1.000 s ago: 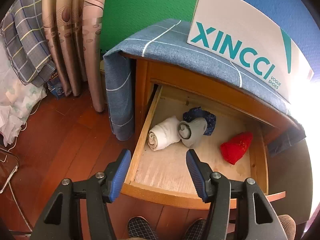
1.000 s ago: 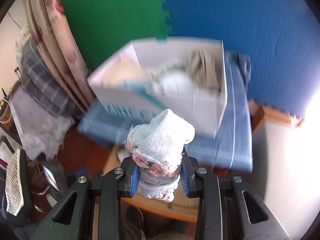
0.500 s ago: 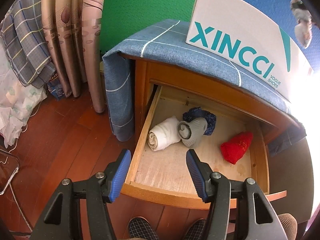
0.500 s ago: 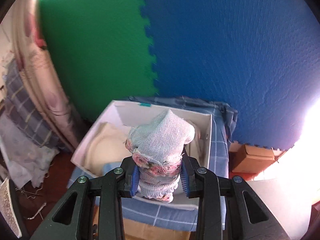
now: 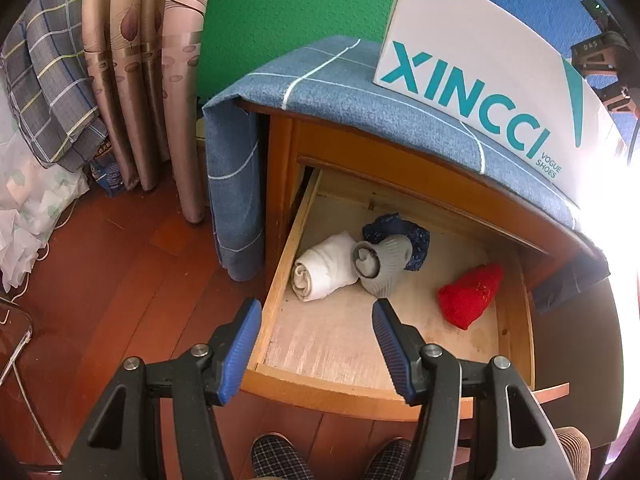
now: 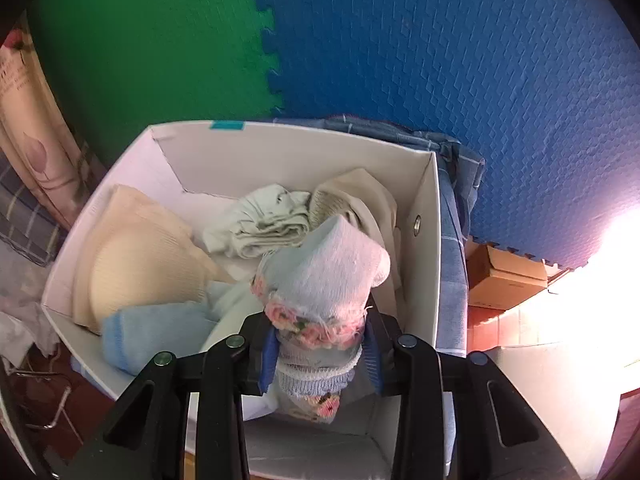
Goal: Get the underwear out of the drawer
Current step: 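Carry the floral garment into the shoe box with the right gripper and open it, then withdraw the right gripper from the shoe box back over the drawer, then grasp the red sock with the right gripper and lift it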
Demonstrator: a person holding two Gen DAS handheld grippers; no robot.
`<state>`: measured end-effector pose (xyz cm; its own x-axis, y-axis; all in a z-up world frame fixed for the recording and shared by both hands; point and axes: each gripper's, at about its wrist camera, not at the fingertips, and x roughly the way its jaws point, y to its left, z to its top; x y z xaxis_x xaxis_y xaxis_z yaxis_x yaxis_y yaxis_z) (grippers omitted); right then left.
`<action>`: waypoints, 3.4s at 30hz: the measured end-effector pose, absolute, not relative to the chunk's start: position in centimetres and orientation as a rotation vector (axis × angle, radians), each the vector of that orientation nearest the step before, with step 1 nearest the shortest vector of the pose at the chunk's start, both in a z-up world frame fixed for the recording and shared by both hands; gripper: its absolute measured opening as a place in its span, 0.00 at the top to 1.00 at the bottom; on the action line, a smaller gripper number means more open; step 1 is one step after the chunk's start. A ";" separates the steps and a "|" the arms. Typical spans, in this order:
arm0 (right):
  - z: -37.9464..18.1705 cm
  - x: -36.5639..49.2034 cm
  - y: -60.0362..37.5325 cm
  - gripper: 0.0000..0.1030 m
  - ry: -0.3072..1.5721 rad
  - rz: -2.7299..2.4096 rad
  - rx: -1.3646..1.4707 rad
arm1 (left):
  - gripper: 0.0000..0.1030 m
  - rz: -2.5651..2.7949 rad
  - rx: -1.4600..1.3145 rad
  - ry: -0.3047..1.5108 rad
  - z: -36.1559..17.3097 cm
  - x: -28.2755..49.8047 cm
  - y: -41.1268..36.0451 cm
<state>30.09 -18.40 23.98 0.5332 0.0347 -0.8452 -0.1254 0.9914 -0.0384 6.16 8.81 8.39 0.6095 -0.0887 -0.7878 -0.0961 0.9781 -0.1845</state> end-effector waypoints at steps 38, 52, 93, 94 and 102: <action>8.0 11.9 -12.8 0.45 1.127 0.639 -0.886 | 0.43 0.055 -0.431 0.936 7.7 6.0 12.3; -3.3 13.7 -12.0 0.46 1.040 0.755 -1.416 | 0.43 0.074 -0.486 0.943 7.6 6.0 13.3; -8.9 22.0 -11.1 0.45 1.310 0.839 -1.053 | 0.43 0.059 -0.479 0.947 7.1 6.6 13.1; -9.3 21.3 -11.4 0.44 1.307 0.836 -1.058 | 0.43 0.059 -0.480 0.948 7.1 6.6 13.1; -10.6 21.9 -11.2 0.40 1.300 0.810 -1.030 | 0.43 0.056 -0.472 0.950 7.2 6.7 13.1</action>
